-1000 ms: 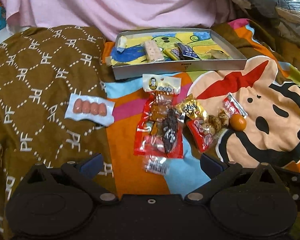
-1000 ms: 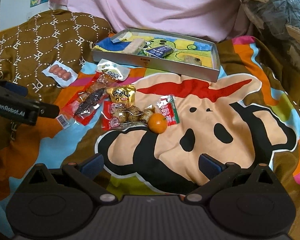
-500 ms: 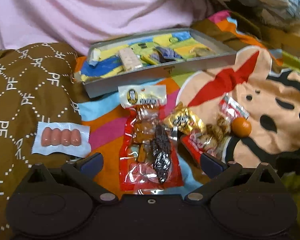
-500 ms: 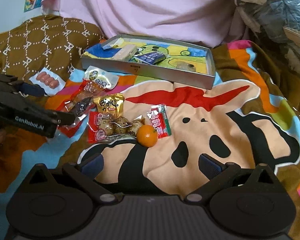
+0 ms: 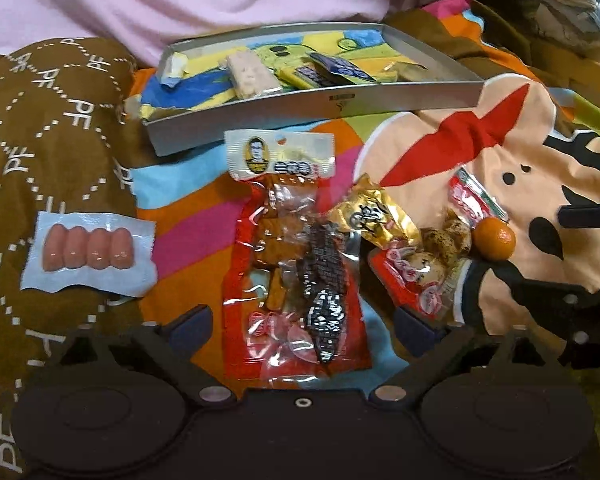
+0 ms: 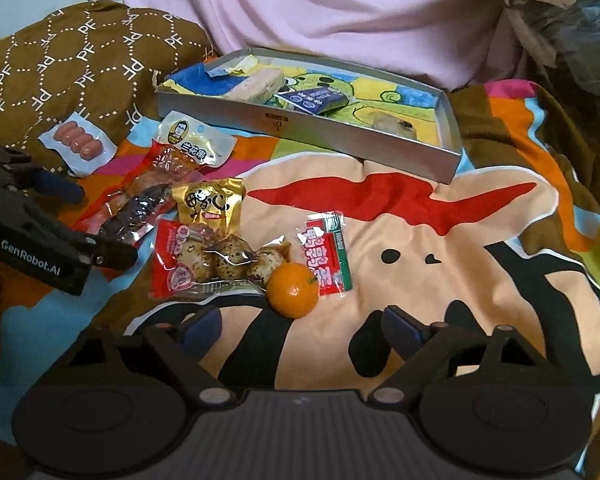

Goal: Organize snacks
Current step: 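Reach the right tool to the orange mandarin while the left tool reaches the dark jerky pack, then close the right tool on the mandarin while the left tool grips the jerky pack, then carry the mandarin and jerky pack into the grey tray and open both tools, then withdraw both tools from the tray back over the remaining snacks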

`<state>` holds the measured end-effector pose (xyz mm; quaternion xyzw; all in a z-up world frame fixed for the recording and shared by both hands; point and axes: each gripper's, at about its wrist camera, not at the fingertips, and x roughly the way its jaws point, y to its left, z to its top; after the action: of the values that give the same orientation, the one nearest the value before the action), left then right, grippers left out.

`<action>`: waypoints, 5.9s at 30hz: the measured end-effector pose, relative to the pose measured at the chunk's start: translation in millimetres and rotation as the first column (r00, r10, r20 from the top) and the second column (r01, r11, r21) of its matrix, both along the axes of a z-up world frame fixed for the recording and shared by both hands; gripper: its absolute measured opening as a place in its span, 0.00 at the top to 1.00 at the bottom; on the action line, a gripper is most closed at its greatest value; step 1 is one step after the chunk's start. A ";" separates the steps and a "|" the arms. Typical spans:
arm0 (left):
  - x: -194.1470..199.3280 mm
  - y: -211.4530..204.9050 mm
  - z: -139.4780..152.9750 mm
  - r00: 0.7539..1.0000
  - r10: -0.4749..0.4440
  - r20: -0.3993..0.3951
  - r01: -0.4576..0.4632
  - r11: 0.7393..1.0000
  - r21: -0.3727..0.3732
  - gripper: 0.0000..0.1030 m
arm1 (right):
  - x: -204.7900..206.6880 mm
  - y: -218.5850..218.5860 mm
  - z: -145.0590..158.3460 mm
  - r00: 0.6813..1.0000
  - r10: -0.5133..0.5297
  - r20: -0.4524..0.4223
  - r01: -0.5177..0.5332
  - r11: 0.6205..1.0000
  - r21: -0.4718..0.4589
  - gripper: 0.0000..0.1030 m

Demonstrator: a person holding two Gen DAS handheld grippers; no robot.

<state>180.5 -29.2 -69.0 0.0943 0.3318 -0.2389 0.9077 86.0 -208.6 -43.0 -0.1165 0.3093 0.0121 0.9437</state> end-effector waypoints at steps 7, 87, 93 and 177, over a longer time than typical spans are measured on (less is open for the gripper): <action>2.7 -2.2 4.1 0.999 -0.025 -0.035 0.024 0.999 -0.026 0.23 | 12.9 -1.9 -4.3 0.999 0.003 -0.038 -0.002 0.999 0.033 0.22; -4.3 17.7 40.5 0.985 0.004 -0.171 -0.062 0.940 -0.334 0.57 | -11.0 25.5 17.1 0.994 0.056 0.096 -0.063 0.995 0.073 0.63; 18.5 28.3 69.4 0.991 0.081 -0.104 -0.113 0.932 -0.346 0.57 | 7.4 27.5 35.1 0.986 0.094 0.138 -0.104 0.992 0.065 0.63; -0.8 47.6 153.6 0.908 0.383 0.168 -0.312 0.888 -0.336 0.01 | -14.7 6.2 127.5 0.921 0.092 0.378 -0.153 0.979 0.134 0.00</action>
<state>179.7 18.3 84.6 -0.0798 0.1957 -0.1067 0.9716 71.3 -202.5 84.5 -0.0593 0.1161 0.0738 0.9887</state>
